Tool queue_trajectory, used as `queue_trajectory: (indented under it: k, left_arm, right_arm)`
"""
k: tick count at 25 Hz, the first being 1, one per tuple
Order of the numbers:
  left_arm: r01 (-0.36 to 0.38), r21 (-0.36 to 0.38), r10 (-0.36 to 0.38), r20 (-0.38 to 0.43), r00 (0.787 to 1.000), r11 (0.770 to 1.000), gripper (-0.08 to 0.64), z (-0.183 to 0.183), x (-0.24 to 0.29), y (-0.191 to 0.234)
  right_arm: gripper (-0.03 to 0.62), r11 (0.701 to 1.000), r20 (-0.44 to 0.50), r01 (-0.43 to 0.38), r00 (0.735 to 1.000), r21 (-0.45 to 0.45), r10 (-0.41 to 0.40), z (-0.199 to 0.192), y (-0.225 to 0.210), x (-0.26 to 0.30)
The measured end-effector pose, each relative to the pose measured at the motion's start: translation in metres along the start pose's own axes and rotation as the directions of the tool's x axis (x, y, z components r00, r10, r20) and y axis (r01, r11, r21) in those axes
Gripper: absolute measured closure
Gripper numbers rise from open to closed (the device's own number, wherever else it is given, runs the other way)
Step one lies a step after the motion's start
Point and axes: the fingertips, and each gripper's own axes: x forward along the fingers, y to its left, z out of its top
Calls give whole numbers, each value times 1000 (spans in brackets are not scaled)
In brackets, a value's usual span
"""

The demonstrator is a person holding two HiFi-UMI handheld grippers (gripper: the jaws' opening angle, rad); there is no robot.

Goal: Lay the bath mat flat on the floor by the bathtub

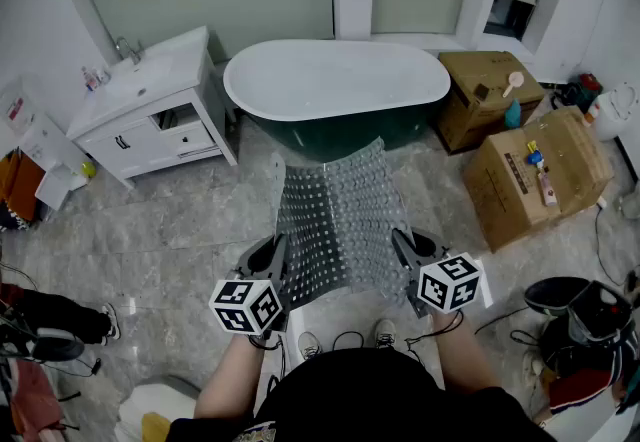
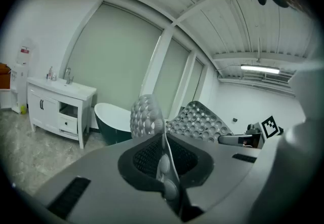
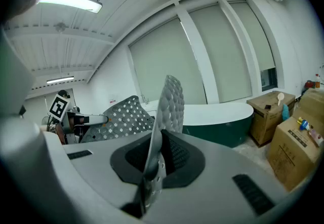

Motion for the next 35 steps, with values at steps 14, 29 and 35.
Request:
queue_trajectory:
  k: [14, 29, 35]
  left_arm:
    - [3, -1, -3, 9, 1000, 1000, 528, 2, -11, -3]
    - [11, 11, -11, -8, 1000, 1000, 528, 0, -12, -5]
    - [11, 18, -11, -17, 1000, 1000, 528, -4, -10, -7]
  right_arm:
    - [563, 1000, 7, -4, 1000, -2, 4, 0, 9, -8]
    - [561, 1000, -9, -4, 1000, -19, 4, -7, 10, -9]
    - [561, 1000, -12, -6, 1000, -16, 6, -11, 6, -10]
